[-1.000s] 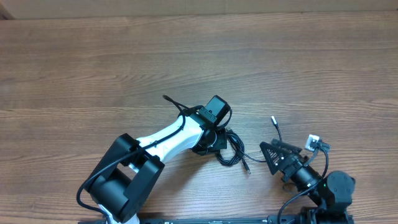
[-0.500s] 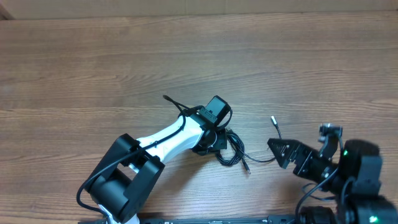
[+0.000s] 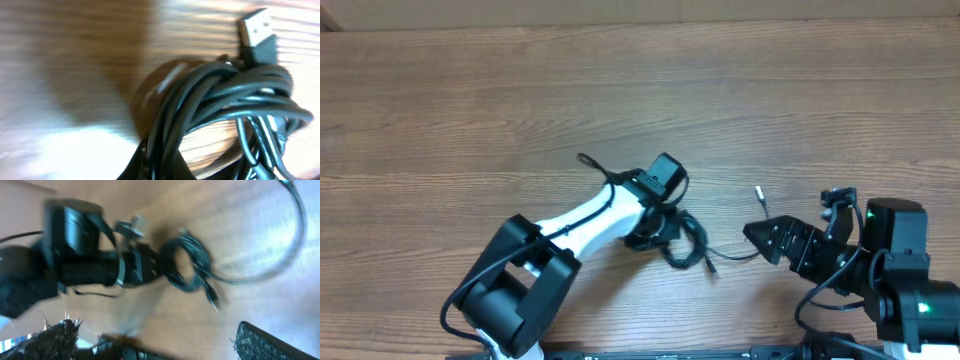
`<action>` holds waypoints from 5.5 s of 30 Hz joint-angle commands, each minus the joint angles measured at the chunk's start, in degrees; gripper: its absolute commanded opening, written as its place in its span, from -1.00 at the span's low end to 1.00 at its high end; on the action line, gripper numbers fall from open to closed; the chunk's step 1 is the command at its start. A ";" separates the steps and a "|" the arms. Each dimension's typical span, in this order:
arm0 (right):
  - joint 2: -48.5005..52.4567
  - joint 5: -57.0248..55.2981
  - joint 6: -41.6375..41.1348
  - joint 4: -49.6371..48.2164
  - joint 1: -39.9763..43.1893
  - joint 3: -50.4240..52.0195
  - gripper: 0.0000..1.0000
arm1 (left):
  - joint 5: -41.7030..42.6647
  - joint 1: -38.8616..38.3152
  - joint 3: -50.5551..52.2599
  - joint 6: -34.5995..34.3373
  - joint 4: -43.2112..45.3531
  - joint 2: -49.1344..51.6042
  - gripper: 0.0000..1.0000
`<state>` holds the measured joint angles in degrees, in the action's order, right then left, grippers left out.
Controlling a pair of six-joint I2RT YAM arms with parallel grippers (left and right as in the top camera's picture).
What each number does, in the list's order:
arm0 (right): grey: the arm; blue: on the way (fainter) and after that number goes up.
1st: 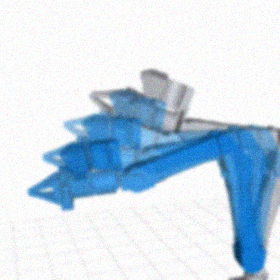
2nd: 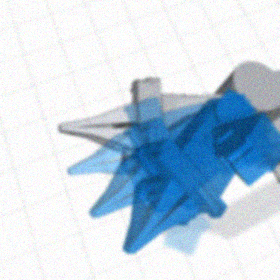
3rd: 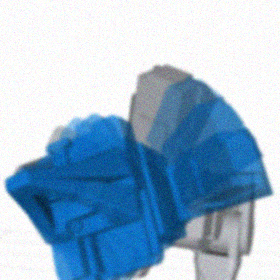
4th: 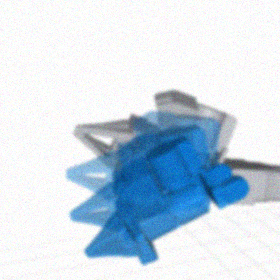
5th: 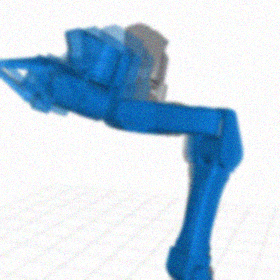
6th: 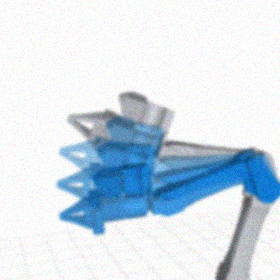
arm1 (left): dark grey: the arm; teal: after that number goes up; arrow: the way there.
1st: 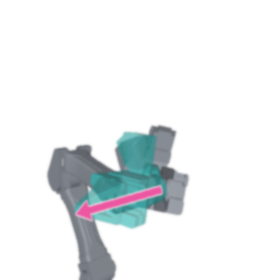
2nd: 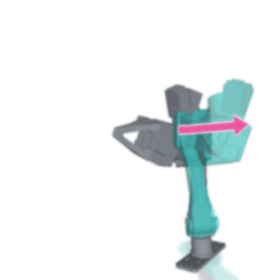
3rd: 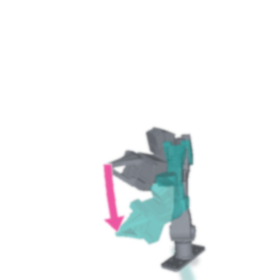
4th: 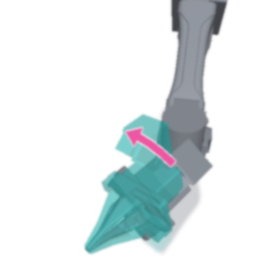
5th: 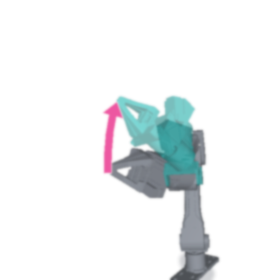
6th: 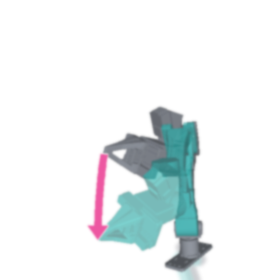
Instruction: Untangle cables
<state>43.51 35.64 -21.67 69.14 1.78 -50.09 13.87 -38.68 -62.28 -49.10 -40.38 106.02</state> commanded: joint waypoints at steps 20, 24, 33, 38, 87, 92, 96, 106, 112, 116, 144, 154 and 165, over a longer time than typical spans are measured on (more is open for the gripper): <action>1.25 -2.56 0.74 4.26 -0.17 -0.87 0.99 | 0.83 14.99 -10.38 16.98 -23.17 -3.89 -0.28; 1.25 -2.56 0.74 4.26 -0.17 -0.87 1.00 | -0.74 14.95 -10.40 16.70 -22.86 -3.63 0.11; 1.27 -2.56 0.74 4.26 -0.17 -0.87 1.00 | -0.72 11.65 -5.49 4.37 -15.89 -3.26 0.16; 1.25 -2.58 0.74 4.24 -0.17 -0.87 1.00 | 0.96 10.45 -4.50 0.74 -13.03 -3.26 0.20; 1.27 30.88 16.74 -5.49 -0.17 -0.87 0.52 | -1.77 10.16 -13.20 36.48 -22.36 -38.23 -0.92; 1.27 30.88 13.90 -6.08 -1.22 -0.87 0.46 | -1.81 10.16 -13.20 32.89 -20.79 -36.85 -0.92; 1.27 28.68 9.27 -8.20 -4.83 -0.87 0.42 | -1.64 10.16 -13.20 26.60 -19.98 -35.54 -0.92; 7.61 1.03 3.87 -26.67 -21.94 -0.87 0.57 | -0.68 10.16 -13.20 27.32 -19.80 -34.05 -0.92; 16.85 -1.05 3.80 -32.09 -34.80 -0.90 0.15 | -0.76 10.16 -13.20 34.71 -21.27 -34.05 -0.92; 20.46 -6.71 1.51 -32.20 -40.46 -0.90 -0.05 | -1.42 10.16 -13.20 39.82 -22.29 -34.05 -0.92; 21.03 4.57 -9.81 -41.83 -42.45 -4.72 -0.92 | -3.28 10.14 -13.20 33.62 -24.26 -34.03 -0.92; 21.05 -19.41 -18.36 -40.96 -42.45 -4.72 -0.92 | 17.59 10.14 -13.20 43.41 -24.39 -34.03 -0.91; 24.09 -31.30 -23.28 -37.73 -42.42 -4.72 -0.41 | 37.22 10.16 -13.20 52.98 -23.41 -34.03 -0.92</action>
<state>65.56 13.47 -43.75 31.86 -41.65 -52.93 33.74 -27.68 -74.94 -2.55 -62.85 72.93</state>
